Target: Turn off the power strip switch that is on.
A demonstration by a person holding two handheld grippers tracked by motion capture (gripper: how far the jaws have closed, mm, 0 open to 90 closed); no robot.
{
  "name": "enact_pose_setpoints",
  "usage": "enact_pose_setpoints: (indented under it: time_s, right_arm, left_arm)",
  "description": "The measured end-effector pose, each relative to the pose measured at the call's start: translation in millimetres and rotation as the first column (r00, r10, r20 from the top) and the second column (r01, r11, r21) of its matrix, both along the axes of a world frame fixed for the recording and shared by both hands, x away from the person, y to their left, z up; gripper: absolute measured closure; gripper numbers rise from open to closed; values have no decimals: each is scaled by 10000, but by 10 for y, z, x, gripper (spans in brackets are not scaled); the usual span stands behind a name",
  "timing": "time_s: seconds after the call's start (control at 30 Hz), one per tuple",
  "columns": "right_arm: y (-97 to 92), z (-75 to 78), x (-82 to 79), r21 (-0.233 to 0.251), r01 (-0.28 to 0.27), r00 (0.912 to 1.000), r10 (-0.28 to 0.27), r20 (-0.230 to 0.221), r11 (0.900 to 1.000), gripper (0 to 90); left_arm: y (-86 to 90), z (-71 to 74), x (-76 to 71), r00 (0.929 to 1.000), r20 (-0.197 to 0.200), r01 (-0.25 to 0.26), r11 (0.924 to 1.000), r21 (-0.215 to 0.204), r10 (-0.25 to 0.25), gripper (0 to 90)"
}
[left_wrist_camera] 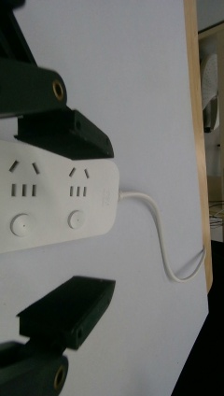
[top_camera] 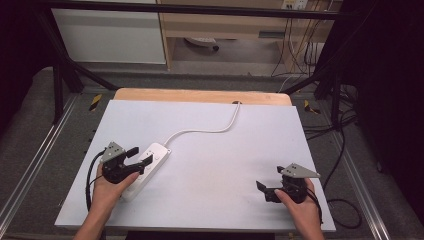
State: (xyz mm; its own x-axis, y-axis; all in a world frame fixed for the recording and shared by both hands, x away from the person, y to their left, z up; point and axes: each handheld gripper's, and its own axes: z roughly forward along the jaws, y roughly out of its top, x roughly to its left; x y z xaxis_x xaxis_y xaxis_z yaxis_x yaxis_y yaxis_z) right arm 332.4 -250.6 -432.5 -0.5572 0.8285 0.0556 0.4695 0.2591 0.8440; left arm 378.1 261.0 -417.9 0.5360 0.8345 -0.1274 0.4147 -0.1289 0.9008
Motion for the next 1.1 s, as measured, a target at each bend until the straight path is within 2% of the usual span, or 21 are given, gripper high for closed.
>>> enact_pose_setpoints:
  time_s: [0.2, 0.3, 0.43, 0.53, 0.7, 1.1]
  right_arm:
    - [-2, 0, 0, 11, -1, 10000, 1, -8, 10000, 45]
    - [-3, 0, 1, 7, 1, 10000, -1, -6, 10000, 45]
    - [-2, -2, 1, -16, 5, 10000, -5, -10, 10000, 45]
    - [-4, -1, 1, 3, 5, 10000, -5, -7, 10000, 45]
    - [-3, -1, 1, -1, 4, 10000, -4, -9, 10000, 44]
    - [-2, 0, 1, 8, -4, 10000, 4, 15, 10000, 44]
  left_arm:
    - [-37, 18, -1, 9999, 108, -122, 9999, -55, 123, 128]
    - [-57, 22, -3, 9997, 118, -210, 9998, -45, 210, 91]
    - [-76, 36, -3, 9984, 182, -539, 9985, -23, 539, 83]
    - [-79, 41, -4, 9982, 240, -548, 9984, -119, 551, 80]
    - [-75, 38, 1, 9974, -30, -714, 9971, -246, 713, 77]
    - [-67, 108, -39, 9981, -121, -616, 9972, -432, 611, 70]
